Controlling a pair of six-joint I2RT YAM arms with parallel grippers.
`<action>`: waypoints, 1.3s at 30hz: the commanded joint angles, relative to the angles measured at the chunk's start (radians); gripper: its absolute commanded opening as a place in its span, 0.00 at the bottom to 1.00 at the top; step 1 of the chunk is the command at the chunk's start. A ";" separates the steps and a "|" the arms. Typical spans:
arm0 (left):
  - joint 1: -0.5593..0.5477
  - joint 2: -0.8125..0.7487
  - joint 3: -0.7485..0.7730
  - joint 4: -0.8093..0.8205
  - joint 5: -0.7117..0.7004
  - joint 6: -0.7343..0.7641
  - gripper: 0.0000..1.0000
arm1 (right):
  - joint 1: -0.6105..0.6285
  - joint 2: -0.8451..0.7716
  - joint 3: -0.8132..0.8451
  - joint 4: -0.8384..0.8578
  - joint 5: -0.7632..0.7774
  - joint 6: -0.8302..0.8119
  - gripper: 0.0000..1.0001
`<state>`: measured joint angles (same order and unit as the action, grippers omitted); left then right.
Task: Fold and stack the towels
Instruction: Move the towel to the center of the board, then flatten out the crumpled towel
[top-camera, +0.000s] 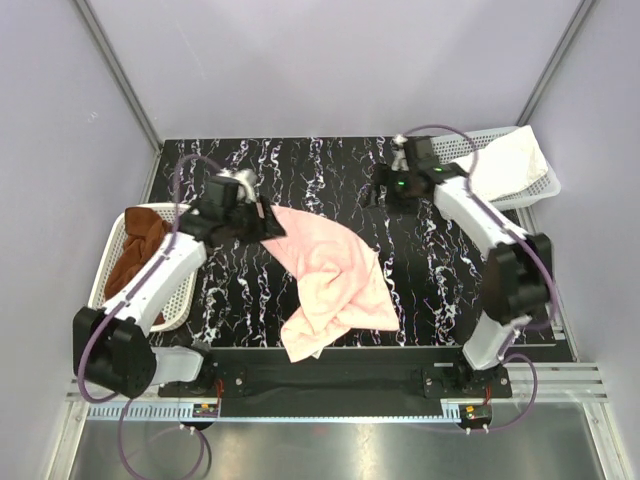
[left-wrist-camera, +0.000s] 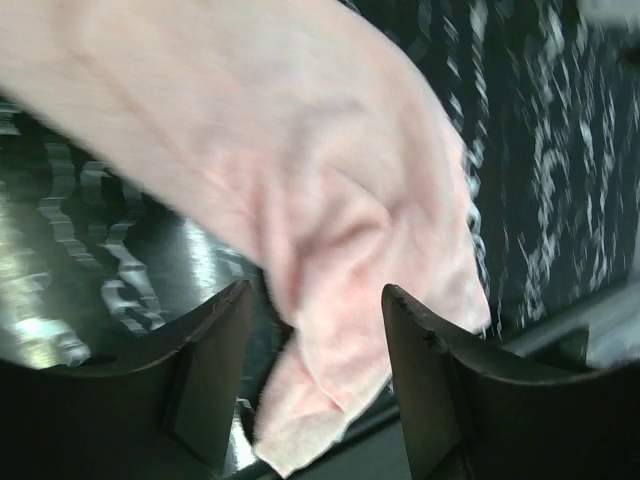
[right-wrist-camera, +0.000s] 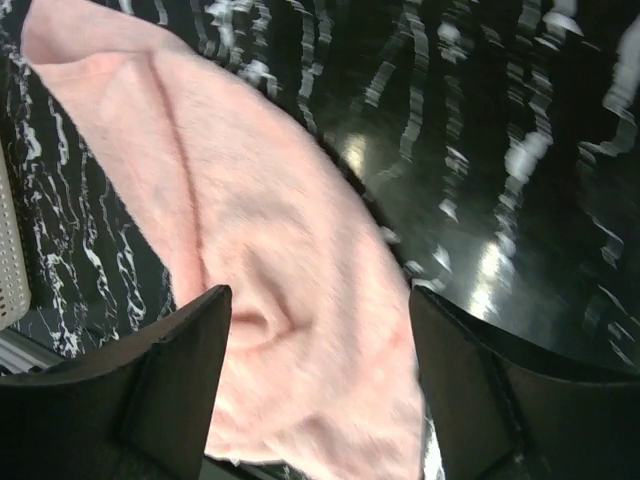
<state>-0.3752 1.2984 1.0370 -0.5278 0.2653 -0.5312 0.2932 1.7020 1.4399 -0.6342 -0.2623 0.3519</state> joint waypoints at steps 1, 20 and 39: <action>0.168 -0.082 -0.021 -0.018 -0.057 0.017 0.60 | 0.147 0.138 0.180 0.053 0.043 -0.042 0.77; 0.321 -0.505 -0.253 0.138 -0.242 -0.029 0.65 | 0.475 0.677 0.731 0.076 0.388 0.133 0.54; 0.321 -0.527 -0.256 0.129 -0.239 -0.010 0.65 | 0.552 0.867 0.876 0.106 0.428 -0.007 0.48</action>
<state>-0.0578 0.7914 0.7654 -0.4416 0.0444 -0.5579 0.8406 2.5549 2.2852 -0.5285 0.1207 0.3637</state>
